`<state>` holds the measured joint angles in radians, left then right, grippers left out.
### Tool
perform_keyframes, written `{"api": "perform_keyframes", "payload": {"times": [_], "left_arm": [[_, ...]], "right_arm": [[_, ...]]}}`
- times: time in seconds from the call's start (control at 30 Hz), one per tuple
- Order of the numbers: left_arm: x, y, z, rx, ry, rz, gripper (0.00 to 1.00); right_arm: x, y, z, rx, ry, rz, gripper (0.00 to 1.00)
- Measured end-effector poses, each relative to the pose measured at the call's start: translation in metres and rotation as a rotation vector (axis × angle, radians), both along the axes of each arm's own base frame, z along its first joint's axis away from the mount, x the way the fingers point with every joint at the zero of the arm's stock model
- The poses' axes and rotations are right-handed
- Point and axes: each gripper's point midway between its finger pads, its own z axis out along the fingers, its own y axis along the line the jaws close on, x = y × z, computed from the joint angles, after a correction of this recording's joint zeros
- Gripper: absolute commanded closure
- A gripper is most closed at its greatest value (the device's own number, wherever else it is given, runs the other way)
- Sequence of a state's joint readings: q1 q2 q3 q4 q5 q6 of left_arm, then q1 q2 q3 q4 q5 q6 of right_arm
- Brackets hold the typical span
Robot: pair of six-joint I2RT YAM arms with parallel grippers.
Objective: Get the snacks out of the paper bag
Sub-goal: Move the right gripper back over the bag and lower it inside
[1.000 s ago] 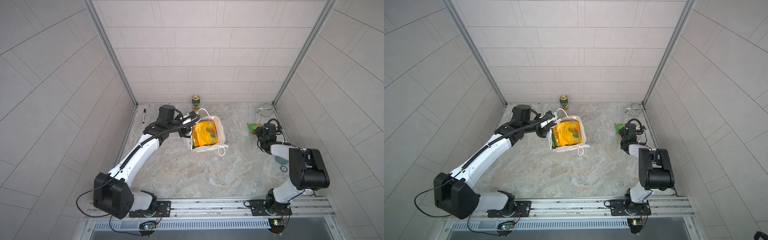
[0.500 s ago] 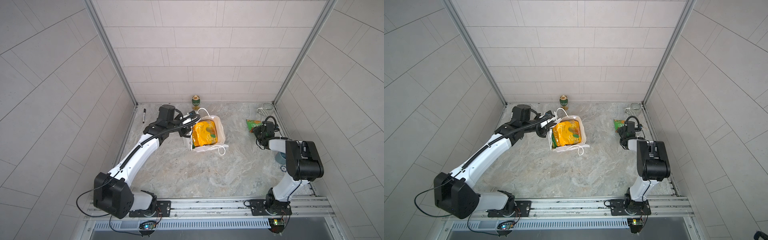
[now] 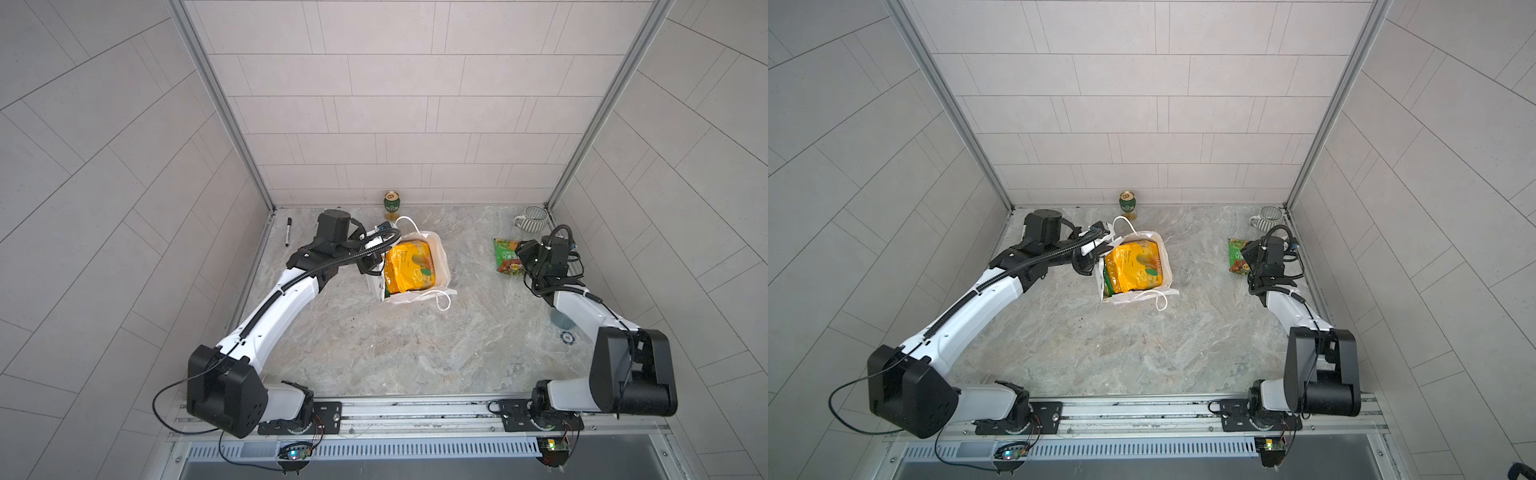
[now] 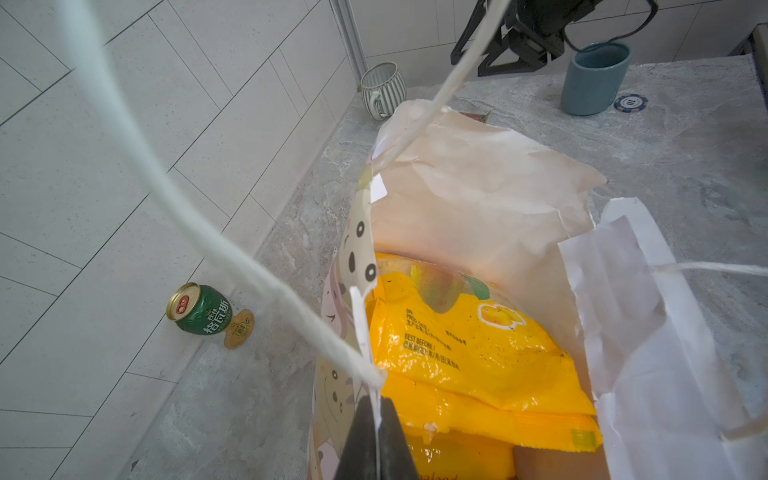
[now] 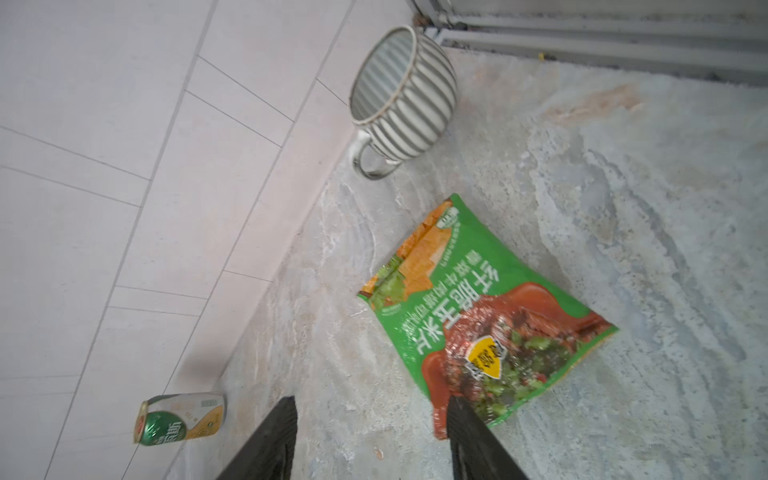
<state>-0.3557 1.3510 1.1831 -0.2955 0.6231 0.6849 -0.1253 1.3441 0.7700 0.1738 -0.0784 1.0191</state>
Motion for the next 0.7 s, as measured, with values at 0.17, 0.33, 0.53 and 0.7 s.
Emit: {"api": "perform_keyframes", "payload": {"times": [0.17, 0.33, 0.53, 0.7], "left_arm": [[0.000, 0.000, 0.000, -0.004, 0.004, 0.000, 1.00], [0.000, -0.001, 0.000, -0.007, 0.006, 0.000, 1.00], [-0.001, -0.001, 0.000, -0.013, 0.012, -0.002, 1.00], [-0.002, -0.001, 0.000, -0.014, 0.014, -0.004, 1.00]], "right_arm": [[-0.012, 0.023, 0.051, -0.072, -0.098, 0.130, 0.48], [-0.031, 0.113, 0.131, -0.264, -0.248, 0.431, 0.58], [-0.091, 0.228, 0.187, -0.449, -0.401, 0.793, 0.59], [-0.124, 0.282, 0.166, -0.545, -0.348, 0.961, 0.55]]}}
